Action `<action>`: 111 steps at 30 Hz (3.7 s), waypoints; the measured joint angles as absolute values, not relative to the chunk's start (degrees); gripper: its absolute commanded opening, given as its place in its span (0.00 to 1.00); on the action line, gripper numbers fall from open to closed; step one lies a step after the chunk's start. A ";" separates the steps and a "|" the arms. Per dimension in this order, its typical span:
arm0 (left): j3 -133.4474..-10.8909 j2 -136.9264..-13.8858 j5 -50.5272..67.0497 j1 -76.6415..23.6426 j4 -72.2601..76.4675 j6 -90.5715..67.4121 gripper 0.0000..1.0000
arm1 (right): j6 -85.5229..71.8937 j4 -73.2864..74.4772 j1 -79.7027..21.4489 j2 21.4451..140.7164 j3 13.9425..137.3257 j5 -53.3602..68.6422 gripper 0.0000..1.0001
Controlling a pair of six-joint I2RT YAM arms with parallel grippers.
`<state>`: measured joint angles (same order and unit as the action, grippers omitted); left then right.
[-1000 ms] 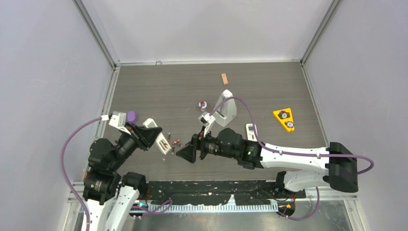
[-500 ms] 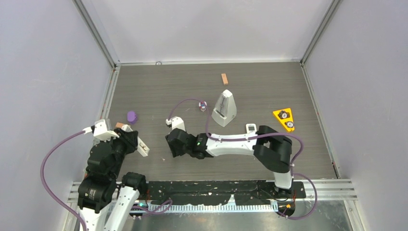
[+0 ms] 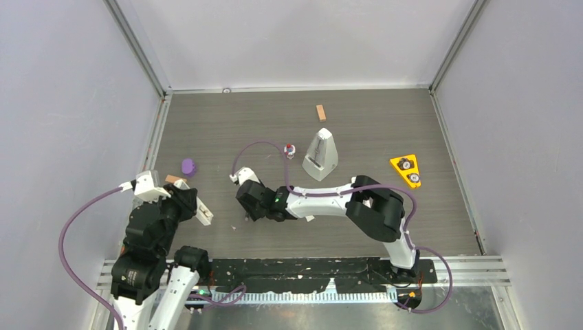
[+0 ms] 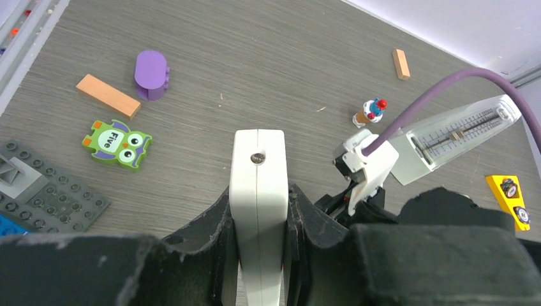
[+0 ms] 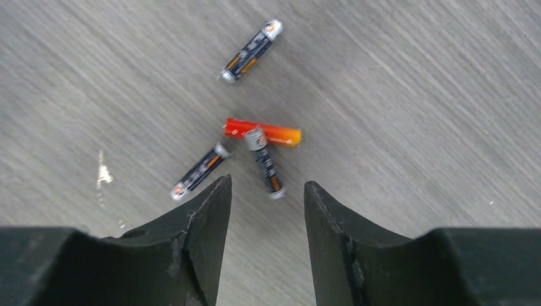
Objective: Load the batteries into the remote control
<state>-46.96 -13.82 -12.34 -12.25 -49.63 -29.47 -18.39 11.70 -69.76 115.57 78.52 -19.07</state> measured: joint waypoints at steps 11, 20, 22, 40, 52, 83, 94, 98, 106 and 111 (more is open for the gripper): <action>-45.78 -15.14 -11.22 -12.25 -49.54 -29.47 0.00 | -12.29 10.63 -66.92 119.94 81.52 -13.67 0.26; -44.95 -16.32 -9.58 -12.25 -49.34 -29.34 0.00 | -13.08 9.50 -66.28 119.87 81.17 -11.68 0.05; -44.66 -16.67 -8.78 -12.25 -48.99 -29.34 0.00 | -13.89 9.32 -66.17 118.76 79.64 -11.86 0.05; -33.61 -18.74 14.41 -12.25 -26.87 -45.19 0.00 | -25.76 2.04 -70.08 71.85 59.77 -13.93 0.05; -25.34 -18.11 25.82 -12.25 -4.89 -66.72 0.00 | -26.26 -2.17 -81.38 68.01 59.40 -17.50 0.07; -20.01 -12.47 37.60 -12.25 11.77 -75.96 0.00 | -17.85 -1.21 -87.33 72.88 62.92 -28.53 0.09; -18.41 -13.87 37.82 -12.25 13.61 -79.61 0.00 | -15.14 -1.28 -87.64 74.74 63.09 -30.11 0.15; -18.41 -13.87 37.80 -12.25 13.63 -80.16 0.00 | -15.14 -1.30 -87.66 74.74 63.09 -30.15 0.16; -18.41 -13.87 37.82 -12.25 13.67 -80.75 0.00 | -15.53 -1.19 -87.66 74.52 63.09 -29.67 0.10; -18.44 -13.87 37.85 -12.25 13.69 -80.82 0.00 | -15.86 -0.54 -87.66 74.28 63.09 -29.28 0.09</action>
